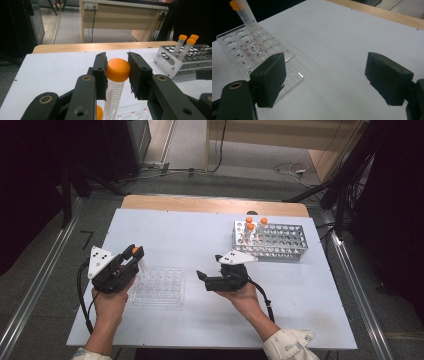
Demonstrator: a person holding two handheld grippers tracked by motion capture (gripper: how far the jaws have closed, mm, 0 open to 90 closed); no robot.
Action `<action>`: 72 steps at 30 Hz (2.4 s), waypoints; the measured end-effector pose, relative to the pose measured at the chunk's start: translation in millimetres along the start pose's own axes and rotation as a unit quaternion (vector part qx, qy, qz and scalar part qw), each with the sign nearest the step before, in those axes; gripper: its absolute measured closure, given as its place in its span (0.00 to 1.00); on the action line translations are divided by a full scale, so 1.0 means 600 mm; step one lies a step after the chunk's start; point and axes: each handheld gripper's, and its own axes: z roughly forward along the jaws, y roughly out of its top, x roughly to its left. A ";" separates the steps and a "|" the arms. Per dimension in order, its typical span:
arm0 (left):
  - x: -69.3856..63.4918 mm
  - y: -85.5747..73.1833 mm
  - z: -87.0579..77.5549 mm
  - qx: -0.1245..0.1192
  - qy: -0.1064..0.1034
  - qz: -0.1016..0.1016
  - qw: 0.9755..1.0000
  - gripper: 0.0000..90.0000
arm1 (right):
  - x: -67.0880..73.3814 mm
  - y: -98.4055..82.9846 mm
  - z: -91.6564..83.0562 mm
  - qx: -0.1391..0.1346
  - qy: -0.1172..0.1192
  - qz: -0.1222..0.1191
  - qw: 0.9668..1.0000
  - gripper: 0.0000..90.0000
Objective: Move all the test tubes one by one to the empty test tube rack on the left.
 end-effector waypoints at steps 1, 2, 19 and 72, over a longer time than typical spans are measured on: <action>0.001 -0.001 0.000 0.000 -0.001 -0.001 1.000 0.78 | 0.000 0.000 0.000 -0.001 0.000 0.000 1.000 0.18; 0.002 -0.003 0.000 0.002 -0.001 -0.001 1.000 0.78 | 0.000 0.000 0.000 0.000 0.000 0.000 1.000 0.18; 0.001 -0.043 0.015 0.033 0.007 0.011 0.999 0.78 | 0.001 -0.001 0.000 0.000 0.001 0.002 1.000 0.19; 0.002 -0.051 0.003 0.019 0.016 0.003 1.000 0.14 | -0.122 0.005 -0.036 -0.051 -0.164 0.065 0.983 0.26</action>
